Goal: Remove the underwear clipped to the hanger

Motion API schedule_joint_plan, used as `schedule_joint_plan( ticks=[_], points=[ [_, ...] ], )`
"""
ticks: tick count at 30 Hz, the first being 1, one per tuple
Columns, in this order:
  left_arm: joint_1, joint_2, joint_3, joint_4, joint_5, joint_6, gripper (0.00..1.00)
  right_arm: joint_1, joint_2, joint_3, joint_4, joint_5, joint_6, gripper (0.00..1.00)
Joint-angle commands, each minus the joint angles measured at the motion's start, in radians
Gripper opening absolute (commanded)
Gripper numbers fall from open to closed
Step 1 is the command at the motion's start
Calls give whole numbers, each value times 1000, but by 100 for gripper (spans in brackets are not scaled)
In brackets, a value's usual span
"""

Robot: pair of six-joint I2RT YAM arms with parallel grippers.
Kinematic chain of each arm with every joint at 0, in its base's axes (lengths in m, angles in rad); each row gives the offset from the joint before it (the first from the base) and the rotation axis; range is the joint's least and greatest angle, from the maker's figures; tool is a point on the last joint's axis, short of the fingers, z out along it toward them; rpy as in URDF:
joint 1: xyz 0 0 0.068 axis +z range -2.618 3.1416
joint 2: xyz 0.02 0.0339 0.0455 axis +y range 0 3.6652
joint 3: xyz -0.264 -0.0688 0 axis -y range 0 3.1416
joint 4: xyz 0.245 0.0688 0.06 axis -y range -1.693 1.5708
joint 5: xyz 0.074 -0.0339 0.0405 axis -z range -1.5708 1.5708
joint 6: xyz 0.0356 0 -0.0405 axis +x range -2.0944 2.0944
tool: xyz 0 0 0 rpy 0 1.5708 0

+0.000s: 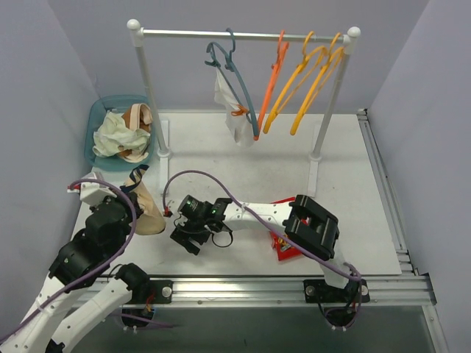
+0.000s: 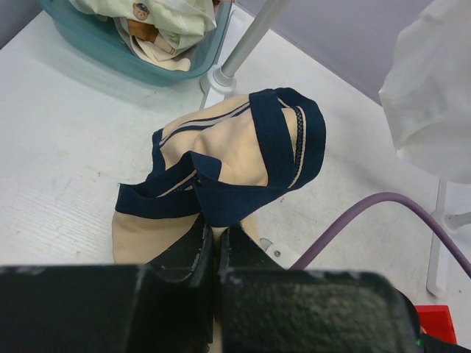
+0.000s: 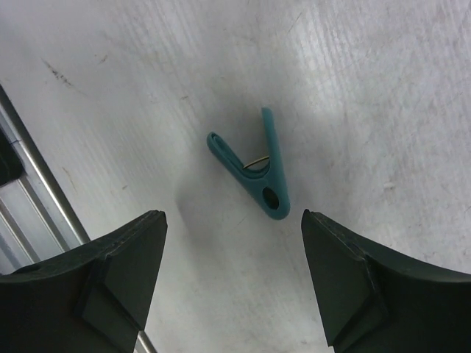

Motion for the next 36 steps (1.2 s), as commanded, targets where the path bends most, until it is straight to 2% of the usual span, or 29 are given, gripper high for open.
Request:
schedule_joint_plan(
  ticks=[1,5,8,15,23,26,30,36],
  points=[
    [6,-30,52,-54,-47,-21,2,0,32,78,-53,-18,-51,75],
    [5,-50,60,-83,-50,-29,3,-3,79,119,-80,-24,-55,73],
    [5,-61,55,-89,-50,-32,3,-3,98,128,-91,-23,-55,68],
    [5,-65,43,-78,-36,-41,3,-4,98,121,-90,57,-40,48],
    [6,-76,43,-88,-29,-39,2,-21,132,147,-88,100,6,33],
    [5,-71,37,-88,-41,-35,2,-30,127,136,-81,134,43,21],
    [5,-51,16,-63,-49,-26,3,-35,32,50,-33,167,79,8],
    [6,28,20,37,-76,6,2,-26,-208,-180,19,238,182,0]
  ],
)
